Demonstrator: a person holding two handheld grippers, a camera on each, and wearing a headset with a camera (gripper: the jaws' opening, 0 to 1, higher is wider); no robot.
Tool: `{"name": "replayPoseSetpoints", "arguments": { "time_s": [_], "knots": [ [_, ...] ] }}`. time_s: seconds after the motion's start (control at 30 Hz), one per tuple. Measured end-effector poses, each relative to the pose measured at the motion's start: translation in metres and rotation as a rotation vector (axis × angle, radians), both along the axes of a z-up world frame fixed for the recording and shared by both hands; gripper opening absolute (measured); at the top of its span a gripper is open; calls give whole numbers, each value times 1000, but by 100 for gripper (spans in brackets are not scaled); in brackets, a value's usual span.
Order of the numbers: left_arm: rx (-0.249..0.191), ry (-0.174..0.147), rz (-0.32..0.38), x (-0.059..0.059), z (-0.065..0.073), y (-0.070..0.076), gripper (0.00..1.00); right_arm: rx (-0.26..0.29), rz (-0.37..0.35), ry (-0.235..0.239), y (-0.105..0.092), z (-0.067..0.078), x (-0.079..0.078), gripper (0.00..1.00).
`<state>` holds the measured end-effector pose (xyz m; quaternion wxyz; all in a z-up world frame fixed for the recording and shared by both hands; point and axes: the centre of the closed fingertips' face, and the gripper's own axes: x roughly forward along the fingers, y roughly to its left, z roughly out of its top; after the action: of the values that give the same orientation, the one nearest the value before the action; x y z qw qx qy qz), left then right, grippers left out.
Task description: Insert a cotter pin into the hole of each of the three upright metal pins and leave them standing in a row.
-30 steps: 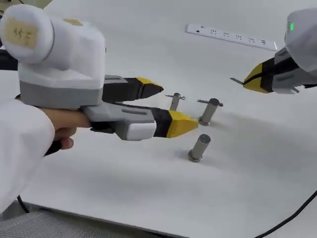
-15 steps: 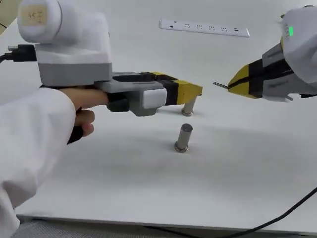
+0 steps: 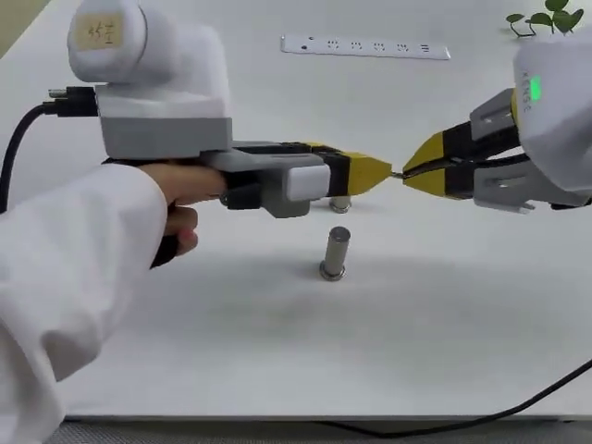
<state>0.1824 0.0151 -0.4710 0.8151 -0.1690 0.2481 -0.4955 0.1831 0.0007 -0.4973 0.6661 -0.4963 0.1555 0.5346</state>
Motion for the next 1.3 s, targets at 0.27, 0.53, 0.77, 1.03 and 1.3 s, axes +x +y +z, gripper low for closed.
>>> {"name": "replayPoseSetpoints", "arguments": {
  "time_s": [0.27, 0.53, 0.77, 1.03, 1.3],
  "knots": [
    [-7, 22, -20, -2, -2, -2, 11, 9, 21, -15, 9, 4, -7, 0],
    [-3, 49, -16, -4, -6, -1, 4, 28, 33, -27, 17, 12, -11, 0],
    [-17, 62, -38, -10, -4, 1, 0, 40, 36, -25, 20, 14, -12, 0],
    [0, 78, -49, -14, -6, 4, 0, 34, 50, -31, 24, 14, -14, 0],
    [-3, 85, -33, -14, -4, 4, 0, 45, 52, -32, 25, 15, -15, 0]
  ]
}}
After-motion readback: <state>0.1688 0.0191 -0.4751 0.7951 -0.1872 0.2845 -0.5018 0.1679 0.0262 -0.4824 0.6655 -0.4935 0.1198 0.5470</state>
